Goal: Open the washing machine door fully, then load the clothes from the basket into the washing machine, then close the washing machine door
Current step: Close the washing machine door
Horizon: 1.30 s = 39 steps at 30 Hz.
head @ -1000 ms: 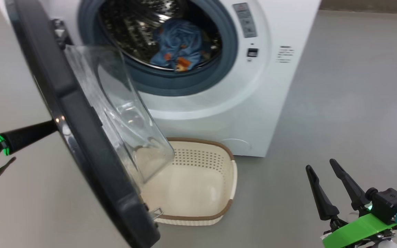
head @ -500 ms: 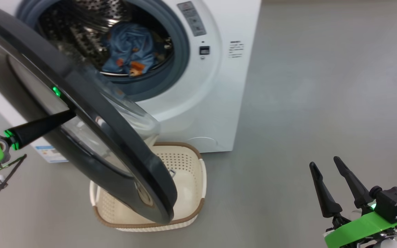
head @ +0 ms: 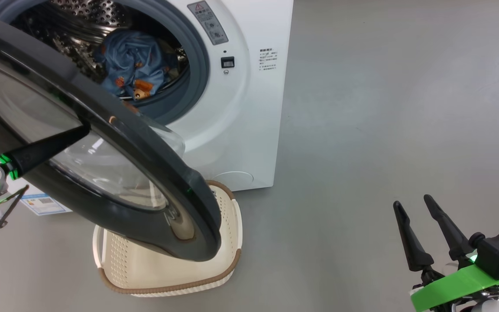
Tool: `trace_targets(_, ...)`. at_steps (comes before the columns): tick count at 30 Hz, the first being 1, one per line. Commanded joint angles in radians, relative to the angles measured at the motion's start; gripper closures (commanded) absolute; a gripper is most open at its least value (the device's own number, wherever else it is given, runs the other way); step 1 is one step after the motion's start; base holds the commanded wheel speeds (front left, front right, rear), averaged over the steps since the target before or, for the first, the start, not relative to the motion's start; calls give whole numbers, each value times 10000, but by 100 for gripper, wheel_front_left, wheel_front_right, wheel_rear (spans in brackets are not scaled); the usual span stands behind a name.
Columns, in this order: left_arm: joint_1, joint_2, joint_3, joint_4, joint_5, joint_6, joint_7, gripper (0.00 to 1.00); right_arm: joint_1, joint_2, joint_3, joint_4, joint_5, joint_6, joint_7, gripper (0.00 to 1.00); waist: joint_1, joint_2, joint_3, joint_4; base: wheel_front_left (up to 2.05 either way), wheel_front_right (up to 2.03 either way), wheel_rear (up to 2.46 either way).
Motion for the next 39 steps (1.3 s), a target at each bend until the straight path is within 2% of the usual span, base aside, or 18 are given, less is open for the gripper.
trace_targets(1, -584, 403, 422, -172, 103, -89, -96, 100, 15, -108, 131, -273, -137, 71, -80, 0, 0, 0, -3, 31, 0, 0, 0)
trace_targets(13, -78, 406, 586, -186, 255, -144, -571, 100, 13, -121, 185, -254, -151, 71, -80, 0, 0, 0, -124, 431, 0, 0, 0)
trace_targets(14, 15, 412, 640, -186, 272, -147, -666, 93, 23, -122, 182, -253, -153, 71, -80, 0, 0, 0, -144, 461, 0, 0, 0)
trace_targets(15, 122, 423, 670, -194, 294, -149, -738, 79, 42, -123, 174, -255, -155, 71, -80, 0, 0, 0, -167, 500, 0, 0, 0)
trace_targets(16, 242, 449, 719, -201, 337, -152, -844, 58, 62, -129, 188, -258, -154, 71, -80, 0, 0, 0, -189, 530, 0, 0, 0)
trace_targets(17, 364, 462, 772, -205, 384, -153, -975, 15, 83, -134, 196, -255, -154, 71, -80, 0, 0, 0, -212, 560, 0, 0, 0)
trace_targets(18, 490, 476, 797, -233, 423, -154, -1072, 0, 104, -138, 196, -249, -153, 71, -80, 0, 0, 0, -237, 594, 0, 0, 0)
trace_targets(26, 1502, 586, 1020, -434, 946, -157, -2281, 0, 194, -184, 263, -221, -119, 71, -80, 0, 0, 0, -416, 772, 0, 0, 0)
trace_targets(39, 3290, 417, 1173, -226, 1850, -158, -6217, 0, 327, -261, 303, -236, -97, 71, -80, 0, 0, 0, -547, 1145, 0, 0, 0)
